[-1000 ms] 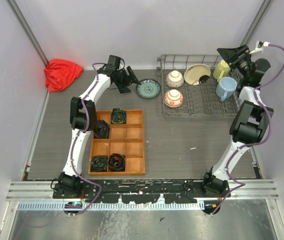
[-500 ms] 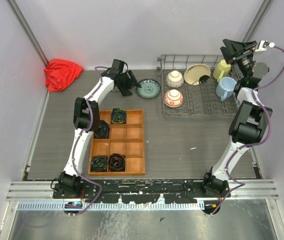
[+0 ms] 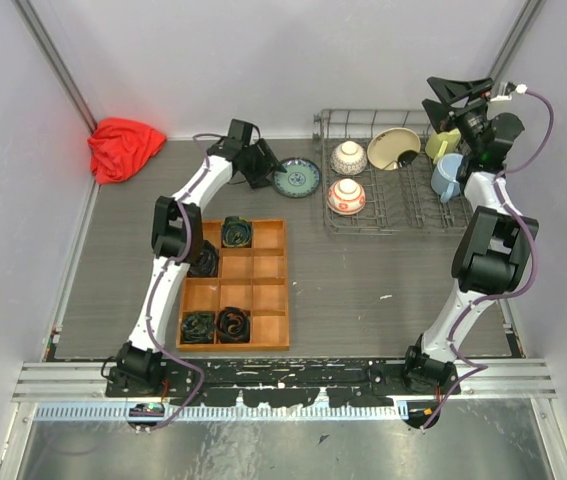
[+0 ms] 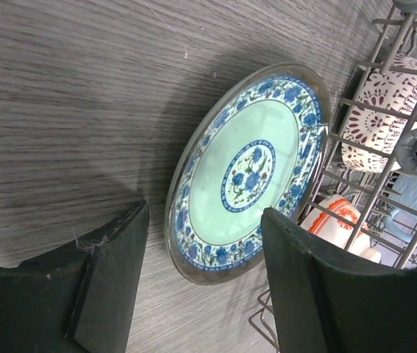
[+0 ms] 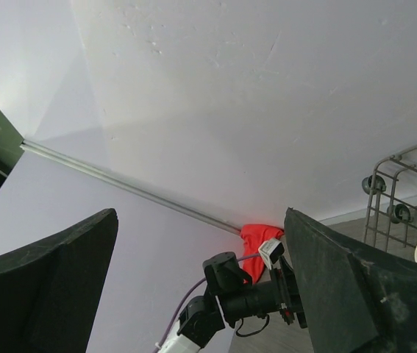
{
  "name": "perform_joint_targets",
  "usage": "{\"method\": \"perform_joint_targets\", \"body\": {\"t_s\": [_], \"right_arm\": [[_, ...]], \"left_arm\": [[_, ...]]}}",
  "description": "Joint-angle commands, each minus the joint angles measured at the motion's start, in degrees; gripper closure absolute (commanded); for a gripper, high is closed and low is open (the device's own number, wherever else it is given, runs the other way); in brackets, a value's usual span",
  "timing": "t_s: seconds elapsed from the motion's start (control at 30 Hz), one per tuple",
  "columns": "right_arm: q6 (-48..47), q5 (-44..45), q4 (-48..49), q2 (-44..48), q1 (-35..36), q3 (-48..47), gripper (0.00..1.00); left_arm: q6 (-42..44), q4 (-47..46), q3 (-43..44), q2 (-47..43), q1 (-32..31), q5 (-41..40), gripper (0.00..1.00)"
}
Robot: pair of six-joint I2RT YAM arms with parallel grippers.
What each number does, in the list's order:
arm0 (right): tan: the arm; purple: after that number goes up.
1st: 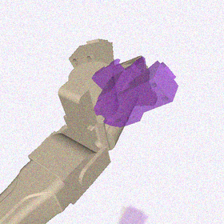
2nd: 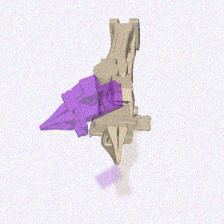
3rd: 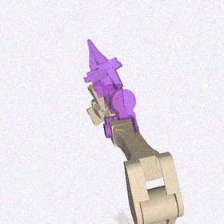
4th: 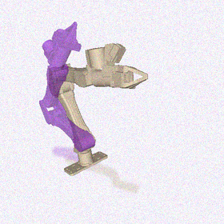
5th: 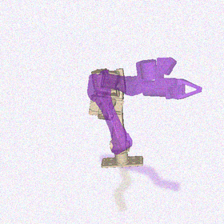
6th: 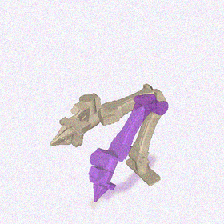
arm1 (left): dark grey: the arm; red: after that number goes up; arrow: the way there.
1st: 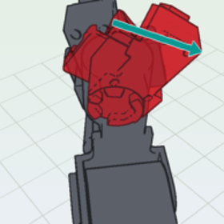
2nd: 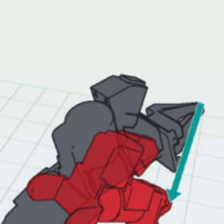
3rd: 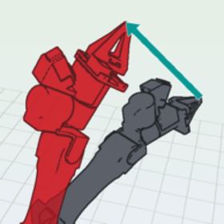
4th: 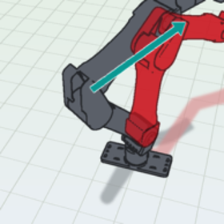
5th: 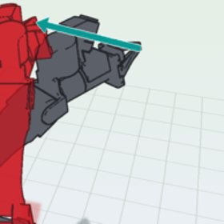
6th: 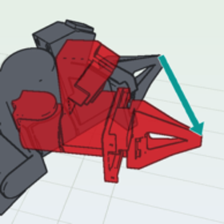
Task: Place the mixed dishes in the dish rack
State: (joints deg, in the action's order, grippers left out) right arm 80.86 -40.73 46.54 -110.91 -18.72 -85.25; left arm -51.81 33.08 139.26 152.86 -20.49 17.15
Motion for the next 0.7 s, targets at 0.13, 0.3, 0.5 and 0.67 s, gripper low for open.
{"method": "perform_joint_targets", "body": {"t_s": [0.13,0.3,0.5,0.67], "right_arm": [[-2.34,1.04,-1.28,4.38,-0.07,0.74,0.00],[-2.66,0.57,-2.06,4.57,0.08,1.09,0.00],[-3.22,-0.03,-3.11,4.68,0.08,1.05,0.01],[-4.76,-0.85,-5.01,4.98,0.18,1.15,0.01]], "left_arm": [[-1.35,-1.79,-0.97,2.32,-1.48,0.35,0.33],[-2.07,-3.01,-1.81,2.15,-1.57,-0.22,0.40],[-2.89,-4.32,-3.45,2.05,-1.63,-0.31,0.67],[-2.56,-4.90,-5.45,1.27,-1.66,0.02,0.93]]}}
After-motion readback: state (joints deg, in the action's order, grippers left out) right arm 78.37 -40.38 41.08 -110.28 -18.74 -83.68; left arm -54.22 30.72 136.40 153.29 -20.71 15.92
